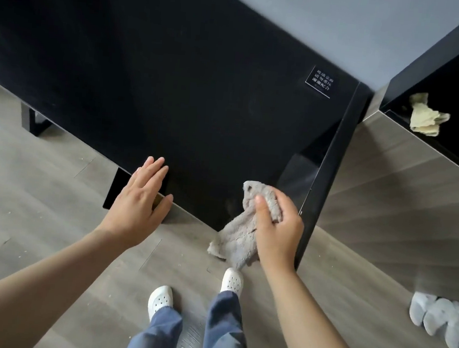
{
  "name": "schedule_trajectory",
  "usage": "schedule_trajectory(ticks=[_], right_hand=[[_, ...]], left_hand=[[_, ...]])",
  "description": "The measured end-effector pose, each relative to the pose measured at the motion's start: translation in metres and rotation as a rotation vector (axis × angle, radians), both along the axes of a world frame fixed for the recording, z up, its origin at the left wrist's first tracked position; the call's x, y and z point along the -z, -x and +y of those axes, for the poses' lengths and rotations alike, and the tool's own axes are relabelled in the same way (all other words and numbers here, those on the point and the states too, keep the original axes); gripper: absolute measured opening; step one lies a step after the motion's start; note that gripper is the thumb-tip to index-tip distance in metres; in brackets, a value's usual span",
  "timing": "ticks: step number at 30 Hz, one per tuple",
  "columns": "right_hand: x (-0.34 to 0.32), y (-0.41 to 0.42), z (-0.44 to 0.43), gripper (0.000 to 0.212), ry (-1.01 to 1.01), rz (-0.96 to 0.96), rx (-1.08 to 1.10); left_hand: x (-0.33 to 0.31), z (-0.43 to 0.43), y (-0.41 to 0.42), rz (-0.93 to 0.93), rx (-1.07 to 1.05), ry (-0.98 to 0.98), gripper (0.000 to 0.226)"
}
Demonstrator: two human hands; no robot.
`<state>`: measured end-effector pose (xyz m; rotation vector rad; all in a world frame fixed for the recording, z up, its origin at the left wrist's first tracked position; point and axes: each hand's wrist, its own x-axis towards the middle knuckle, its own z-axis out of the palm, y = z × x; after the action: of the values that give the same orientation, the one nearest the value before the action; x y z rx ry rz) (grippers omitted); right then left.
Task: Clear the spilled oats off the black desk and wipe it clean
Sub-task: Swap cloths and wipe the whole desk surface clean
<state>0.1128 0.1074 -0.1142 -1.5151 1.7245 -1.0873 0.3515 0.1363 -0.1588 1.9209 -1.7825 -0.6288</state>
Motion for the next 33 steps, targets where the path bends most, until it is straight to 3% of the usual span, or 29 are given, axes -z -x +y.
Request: schedule_trajectory(ticks=[9,16,18,22,28,33], right_hand=[[-0.053,0.013,0.011,0.013,-0.086,-0.054,0.221],[-0.109,0.032,-0.035,0.017,0.019,0.035,0.287],[-0.120,0.040,-0.058,0.028,0.030,0.023,0.310],[-0.124,0.057,-0.106,0.090,-0.046,-0.107,0.060],[-0.045,0.071,-0.161,0.088,-0.276,0.301,-0.143],[0.003,0.082,-0.210,0.101,-0.396,0.675,-0.221]], left_hand=[[-0.047,0.029,-0.009,0.075,-0.010,-0.008,0.045],[-0.085,-0.007,-0.006,0.059,0.033,-0.011,0.045],[-0.091,-0.022,-0.003,0.042,0.051,-0.019,0.045],[-0.098,-0.059,0.001,-0.010,0.092,-0.046,0.045],[-0.097,-0.126,0.005,-0.069,0.131,-0.096,0.045],[-0.088,-0.183,0.009,-0.104,0.160,-0.137,0.044]])
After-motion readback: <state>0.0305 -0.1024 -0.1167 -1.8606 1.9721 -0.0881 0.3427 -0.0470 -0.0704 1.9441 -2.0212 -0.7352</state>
